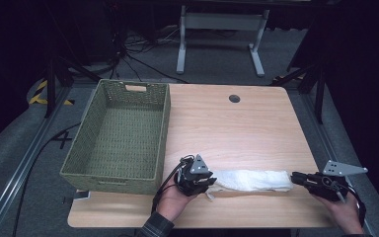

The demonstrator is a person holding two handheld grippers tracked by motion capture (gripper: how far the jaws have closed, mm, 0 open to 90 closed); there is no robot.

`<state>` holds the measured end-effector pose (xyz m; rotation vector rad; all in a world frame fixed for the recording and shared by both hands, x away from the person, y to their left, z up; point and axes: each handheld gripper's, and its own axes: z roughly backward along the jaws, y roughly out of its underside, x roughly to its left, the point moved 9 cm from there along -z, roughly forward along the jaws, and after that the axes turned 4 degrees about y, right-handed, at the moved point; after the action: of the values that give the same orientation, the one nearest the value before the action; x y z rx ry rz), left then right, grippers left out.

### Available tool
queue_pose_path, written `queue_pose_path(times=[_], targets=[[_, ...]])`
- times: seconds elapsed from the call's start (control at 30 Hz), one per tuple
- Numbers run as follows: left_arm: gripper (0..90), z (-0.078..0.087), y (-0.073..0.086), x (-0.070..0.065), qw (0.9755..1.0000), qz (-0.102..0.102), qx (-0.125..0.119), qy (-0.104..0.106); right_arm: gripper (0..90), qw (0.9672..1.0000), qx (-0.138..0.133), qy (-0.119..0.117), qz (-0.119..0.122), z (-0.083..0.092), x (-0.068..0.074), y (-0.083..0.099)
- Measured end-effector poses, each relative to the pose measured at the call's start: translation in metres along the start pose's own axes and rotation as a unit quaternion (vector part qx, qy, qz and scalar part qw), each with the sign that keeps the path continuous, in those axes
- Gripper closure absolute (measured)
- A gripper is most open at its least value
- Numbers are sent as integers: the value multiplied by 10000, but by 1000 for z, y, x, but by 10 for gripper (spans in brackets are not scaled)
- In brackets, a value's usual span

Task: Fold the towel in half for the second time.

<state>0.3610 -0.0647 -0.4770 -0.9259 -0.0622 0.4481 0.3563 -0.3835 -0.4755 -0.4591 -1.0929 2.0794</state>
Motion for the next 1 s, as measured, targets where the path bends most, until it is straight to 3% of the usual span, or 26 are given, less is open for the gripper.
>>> queue_pose_path(times=[0.1,0.2,0.37,0.5,0.63,0.77,0.83,0.87,1.0], targets=[[744,2,-5,-2,9999,19,-118,63,807,10000,-33,-22,-16,1,1,-2],[775,-2,-4,-5,9999,46,-25,163,853,9997,175,-162,13,-5,5,3],[819,-24,12,-8,9979,171,502,374,885,9979,574,-295,47,-15,11,15],[833,-33,27,-3,9942,114,1045,228,895,9954,906,-296,125,-22,11,26],[845,-33,33,-1,9924,63,1224,100,900,9938,1051,-241,258,-25,9,30],[846,-31,33,0,9921,8,1252,87,900,9935,1082,-215,289,-26,10,30],[828,-31,31,-1,9923,88,1234,91,899,9935,1085,-212,281,-26,10,29],[820,-31,26,-1,9936,23,1128,100,898,9952,921,-197,254,-23,10,23],[815,-30,16,1,9947,-52,1023,84,899,9969,701,-313,188,-21,16,15]])
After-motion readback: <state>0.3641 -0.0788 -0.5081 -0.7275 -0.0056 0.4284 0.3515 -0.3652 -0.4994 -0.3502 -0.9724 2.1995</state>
